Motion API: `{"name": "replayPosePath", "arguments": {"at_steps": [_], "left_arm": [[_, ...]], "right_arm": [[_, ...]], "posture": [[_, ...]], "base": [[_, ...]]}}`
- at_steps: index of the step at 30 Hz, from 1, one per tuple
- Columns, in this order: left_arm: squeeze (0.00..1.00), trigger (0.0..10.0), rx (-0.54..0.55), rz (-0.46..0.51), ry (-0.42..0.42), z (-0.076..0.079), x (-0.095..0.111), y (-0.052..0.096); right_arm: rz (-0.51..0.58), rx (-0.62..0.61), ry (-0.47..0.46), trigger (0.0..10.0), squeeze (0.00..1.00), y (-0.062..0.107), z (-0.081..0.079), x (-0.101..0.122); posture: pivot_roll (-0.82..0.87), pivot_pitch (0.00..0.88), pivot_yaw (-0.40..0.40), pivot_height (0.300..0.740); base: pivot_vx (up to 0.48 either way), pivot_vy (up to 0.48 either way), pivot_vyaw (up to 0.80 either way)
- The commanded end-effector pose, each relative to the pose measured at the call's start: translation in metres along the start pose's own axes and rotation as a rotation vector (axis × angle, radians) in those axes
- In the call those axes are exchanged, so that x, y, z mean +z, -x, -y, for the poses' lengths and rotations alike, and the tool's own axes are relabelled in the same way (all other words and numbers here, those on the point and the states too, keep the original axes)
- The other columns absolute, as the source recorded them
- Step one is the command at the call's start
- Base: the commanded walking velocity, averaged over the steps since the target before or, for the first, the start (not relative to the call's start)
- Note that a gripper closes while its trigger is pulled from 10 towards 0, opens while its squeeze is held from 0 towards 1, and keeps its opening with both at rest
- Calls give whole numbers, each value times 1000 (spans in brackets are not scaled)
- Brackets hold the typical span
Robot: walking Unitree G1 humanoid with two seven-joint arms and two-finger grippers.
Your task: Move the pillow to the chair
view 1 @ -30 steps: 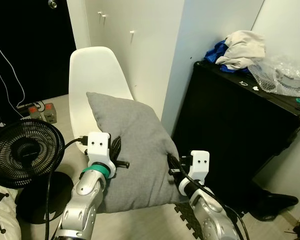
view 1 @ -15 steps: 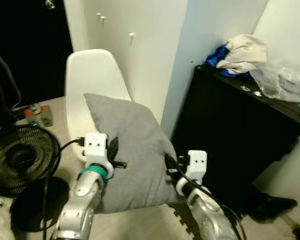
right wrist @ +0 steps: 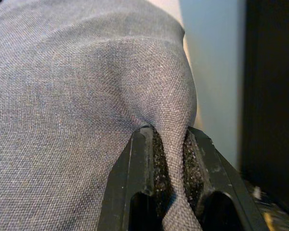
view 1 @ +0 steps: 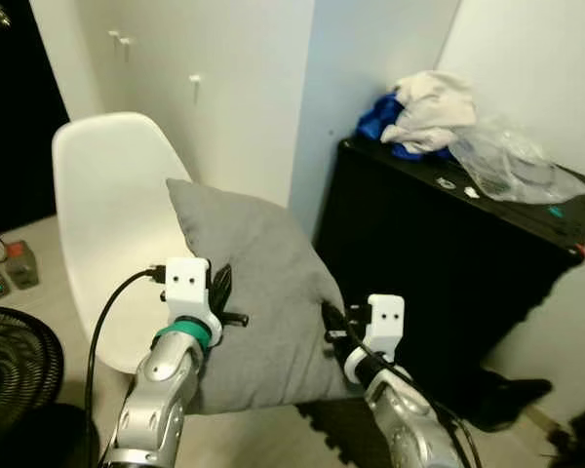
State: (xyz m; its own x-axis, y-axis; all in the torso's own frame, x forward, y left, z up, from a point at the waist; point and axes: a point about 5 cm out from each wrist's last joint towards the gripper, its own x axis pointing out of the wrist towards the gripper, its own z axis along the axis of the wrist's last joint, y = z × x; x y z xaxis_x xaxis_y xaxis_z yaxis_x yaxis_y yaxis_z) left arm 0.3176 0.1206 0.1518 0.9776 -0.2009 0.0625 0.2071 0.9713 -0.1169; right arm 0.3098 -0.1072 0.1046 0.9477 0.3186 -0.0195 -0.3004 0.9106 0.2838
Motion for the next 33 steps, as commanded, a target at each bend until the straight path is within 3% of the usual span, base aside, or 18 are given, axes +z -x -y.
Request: {"name": "replayPosePath", "arguments": {"at_steps": [1, 33], "left_arm": [[0, 10000, -43, 29, 3, 8, 4, 0], [0, 10000, -37, 23, 13, 8, 1, 1]], "right_arm": [[13, -5, -2, 10000, 0, 1, 1, 1], [-7, 12, 51, 10000, 0, 0, 1, -1]], "posture": [[-59, 7, 25, 740], [-66, 0, 13, 740]], "base": [[371, 0, 0], [369, 0, 0]]}}
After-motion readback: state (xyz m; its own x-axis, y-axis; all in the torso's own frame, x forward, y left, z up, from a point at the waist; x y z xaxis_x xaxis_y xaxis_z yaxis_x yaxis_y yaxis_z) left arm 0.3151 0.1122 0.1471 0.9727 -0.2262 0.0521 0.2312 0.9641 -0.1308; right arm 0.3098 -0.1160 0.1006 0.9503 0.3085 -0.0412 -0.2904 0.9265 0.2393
